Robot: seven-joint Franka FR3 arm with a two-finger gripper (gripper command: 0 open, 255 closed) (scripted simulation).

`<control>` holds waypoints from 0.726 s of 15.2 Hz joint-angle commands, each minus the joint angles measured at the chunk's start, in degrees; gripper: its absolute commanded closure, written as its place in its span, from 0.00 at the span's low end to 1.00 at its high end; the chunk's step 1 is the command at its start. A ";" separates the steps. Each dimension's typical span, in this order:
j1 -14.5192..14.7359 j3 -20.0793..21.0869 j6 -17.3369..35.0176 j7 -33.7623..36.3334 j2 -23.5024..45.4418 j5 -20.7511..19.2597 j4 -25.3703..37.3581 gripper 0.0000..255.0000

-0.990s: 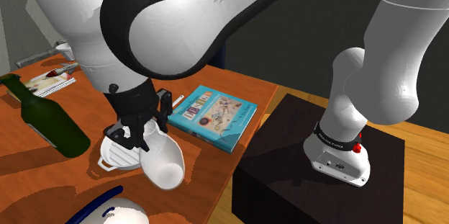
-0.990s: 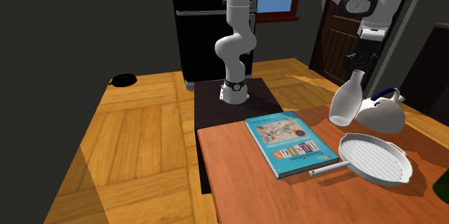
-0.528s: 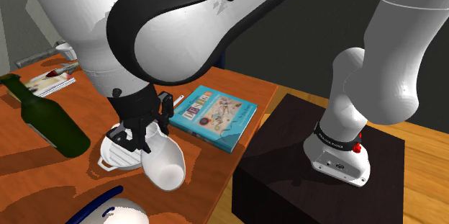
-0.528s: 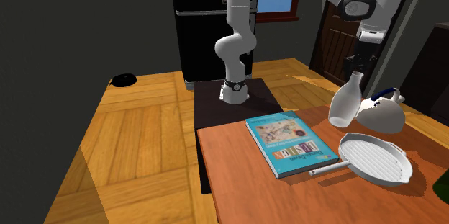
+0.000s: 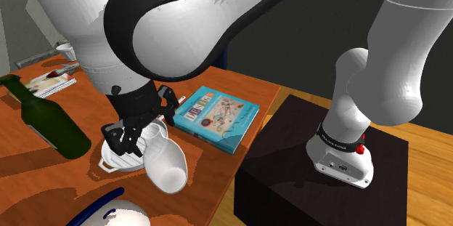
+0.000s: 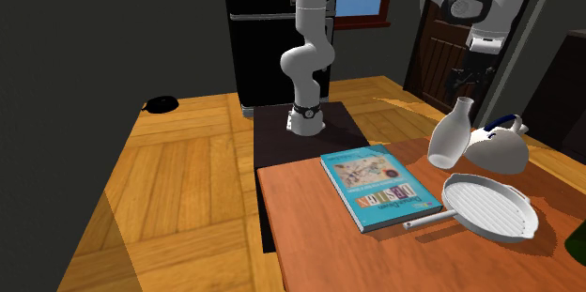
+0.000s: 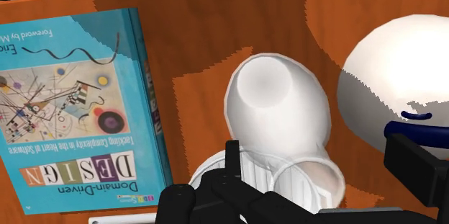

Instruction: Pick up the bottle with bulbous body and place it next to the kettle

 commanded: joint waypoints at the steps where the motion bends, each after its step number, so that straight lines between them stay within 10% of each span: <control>1: -0.03 -0.01 -2.84 -0.23 -0.72 0.30 2.15 0.00; 11: -0.05 -0.03 -6.20 -0.42 -1.38 0.56 4.89 0.00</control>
